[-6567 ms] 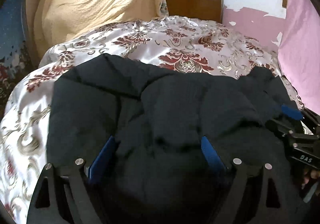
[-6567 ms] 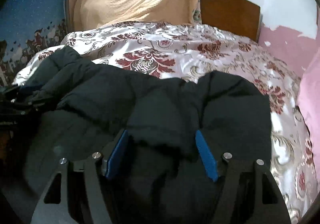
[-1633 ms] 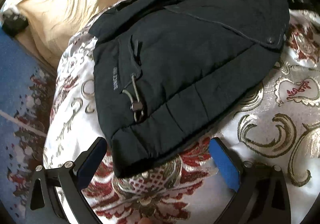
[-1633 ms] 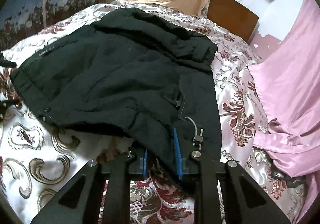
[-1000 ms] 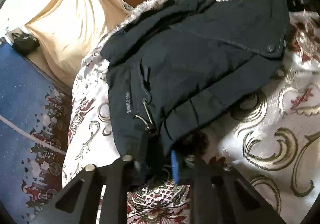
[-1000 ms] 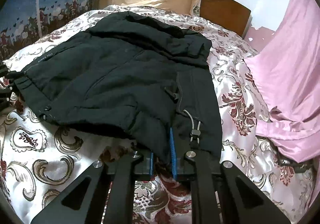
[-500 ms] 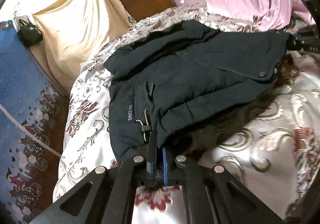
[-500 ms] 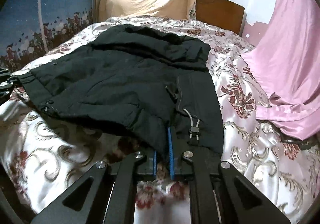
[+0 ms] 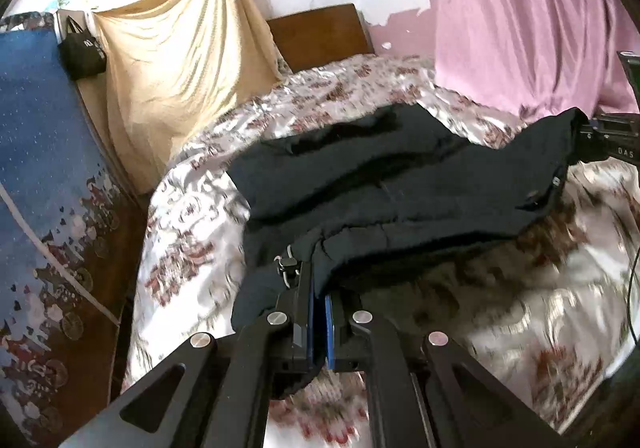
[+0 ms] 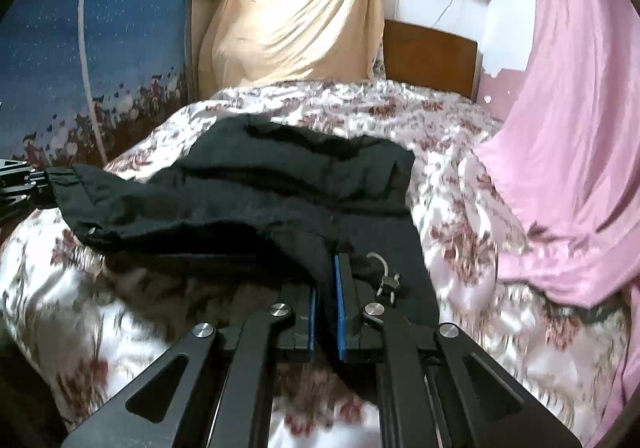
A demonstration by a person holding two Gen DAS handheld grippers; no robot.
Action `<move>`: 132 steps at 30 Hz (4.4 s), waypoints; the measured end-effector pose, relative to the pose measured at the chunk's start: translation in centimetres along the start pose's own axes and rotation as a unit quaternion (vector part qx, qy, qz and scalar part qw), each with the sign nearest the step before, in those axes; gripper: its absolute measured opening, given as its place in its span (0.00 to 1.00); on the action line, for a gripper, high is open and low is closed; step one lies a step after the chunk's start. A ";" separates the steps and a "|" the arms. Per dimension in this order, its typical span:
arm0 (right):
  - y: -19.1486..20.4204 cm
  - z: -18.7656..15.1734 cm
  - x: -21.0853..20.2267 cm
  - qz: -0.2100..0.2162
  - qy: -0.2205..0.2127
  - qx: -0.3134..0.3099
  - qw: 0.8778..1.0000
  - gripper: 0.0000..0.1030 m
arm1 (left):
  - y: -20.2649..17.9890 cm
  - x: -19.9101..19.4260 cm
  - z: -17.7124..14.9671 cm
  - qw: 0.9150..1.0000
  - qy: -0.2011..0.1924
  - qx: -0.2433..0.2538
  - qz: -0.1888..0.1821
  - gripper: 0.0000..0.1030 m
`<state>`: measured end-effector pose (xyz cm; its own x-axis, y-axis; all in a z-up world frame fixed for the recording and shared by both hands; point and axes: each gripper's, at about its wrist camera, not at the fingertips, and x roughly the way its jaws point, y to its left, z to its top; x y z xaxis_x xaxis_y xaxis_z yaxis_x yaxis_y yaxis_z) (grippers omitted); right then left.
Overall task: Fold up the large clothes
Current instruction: 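Lift the held edge with both grippers and fold it over the jacket, then lower the fold onto the jacket and open both grippers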
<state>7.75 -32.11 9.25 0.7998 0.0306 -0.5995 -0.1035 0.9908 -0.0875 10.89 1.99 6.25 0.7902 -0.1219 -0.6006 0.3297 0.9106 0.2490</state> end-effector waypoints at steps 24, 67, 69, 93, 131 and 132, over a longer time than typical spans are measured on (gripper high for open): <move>-2.8 16.5 16.2 -0.064 -0.059 0.022 0.996 0.06 | 6.3 16.5 15.8 0.997 -0.030 -0.023 0.071 0.05; -4.4 21.1 41.8 -0.108 0.058 0.003 0.992 0.07 | 8.8 40.8 20.6 0.990 0.095 -0.047 0.091 0.05; -4.4 20.9 42.2 -0.109 0.060 0.003 0.992 0.07 | 8.9 41.2 20.5 0.990 0.101 -0.056 0.086 0.06; -0.4 14.9 29.5 0.027 -0.075 0.018 0.997 0.90 | 4.7 29.2 14.7 0.991 -0.037 -0.128 -0.021 0.95; -5.1 18.0 48.3 0.024 0.048 0.070 0.996 0.92 | 13.0 46.7 16.9 0.971 0.067 -0.231 -0.001 1.00; -5.1 17.9 48.6 0.026 0.048 0.071 0.996 0.93 | 12.9 47.0 16.8 0.970 0.067 -0.233 0.000 1.00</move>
<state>57.68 -33.32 -5.22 0.7344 0.0759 -0.6745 -0.0528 0.9971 0.0547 60.93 1.41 -5.98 0.7059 -0.0980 -0.7015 0.0365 0.9941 -0.1021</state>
